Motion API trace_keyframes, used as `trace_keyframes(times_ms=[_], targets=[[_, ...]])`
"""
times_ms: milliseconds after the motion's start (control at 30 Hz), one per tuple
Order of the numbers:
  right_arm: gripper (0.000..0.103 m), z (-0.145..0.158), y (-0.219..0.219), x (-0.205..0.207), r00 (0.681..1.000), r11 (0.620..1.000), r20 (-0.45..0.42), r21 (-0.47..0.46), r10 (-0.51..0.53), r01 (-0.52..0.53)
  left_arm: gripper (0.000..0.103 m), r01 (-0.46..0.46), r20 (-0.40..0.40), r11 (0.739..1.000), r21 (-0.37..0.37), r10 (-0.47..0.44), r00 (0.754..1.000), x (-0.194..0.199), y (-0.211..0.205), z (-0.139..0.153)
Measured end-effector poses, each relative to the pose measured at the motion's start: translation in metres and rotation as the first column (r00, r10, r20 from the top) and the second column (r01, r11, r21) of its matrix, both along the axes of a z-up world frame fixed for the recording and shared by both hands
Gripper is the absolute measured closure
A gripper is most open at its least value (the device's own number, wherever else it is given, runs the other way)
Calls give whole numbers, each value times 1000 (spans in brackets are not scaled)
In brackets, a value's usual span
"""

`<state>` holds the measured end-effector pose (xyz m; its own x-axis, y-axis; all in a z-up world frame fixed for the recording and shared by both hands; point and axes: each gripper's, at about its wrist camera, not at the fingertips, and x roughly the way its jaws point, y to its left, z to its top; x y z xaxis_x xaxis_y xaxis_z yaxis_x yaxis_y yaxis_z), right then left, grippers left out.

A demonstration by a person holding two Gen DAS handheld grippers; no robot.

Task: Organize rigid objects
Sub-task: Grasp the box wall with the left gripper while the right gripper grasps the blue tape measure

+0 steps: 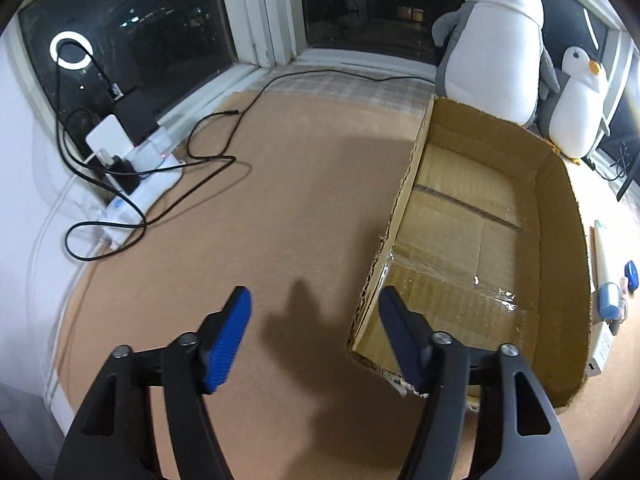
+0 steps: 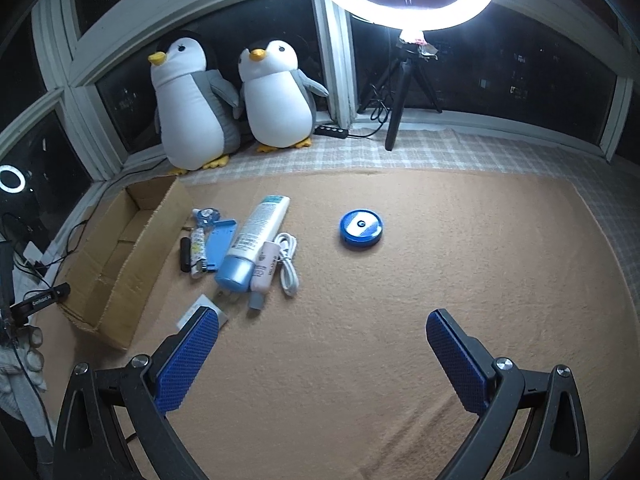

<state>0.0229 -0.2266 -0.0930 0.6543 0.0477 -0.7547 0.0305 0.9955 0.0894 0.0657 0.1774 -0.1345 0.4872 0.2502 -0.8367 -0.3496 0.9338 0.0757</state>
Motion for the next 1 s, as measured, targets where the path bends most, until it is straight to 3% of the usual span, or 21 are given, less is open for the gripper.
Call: trace_keyframes(times_ms=[333,567,633,767,833,1000], targets=[[1,-18,-29,56,998,995,-2,-77,-67,66,56,22,-29,1000,-7,-22,999,12,-4,-15],[7,-39,-32,104,996,993,-50,-102,-68,63,71,45,-50,999,-5,-45,998,19,-10,-21],[13,-47,-31,117,995,991,-69,-119,-66,58,74,53,-55,999,-2,-53,997,21,-12,-22],[16,-62,-32,137,991,990,-109,-124,-76,62,79,52,-61,998,-24,-53,997,24,-11,-26],[23,-66,-34,144,990,991,-120,-118,-79,65,80,48,-62,998,-37,-51,997,25,-10,-28],[24,-75,-35,155,986,990,-148,-129,-74,55,82,51,-76,998,-46,-54,996,27,-10,-35]])
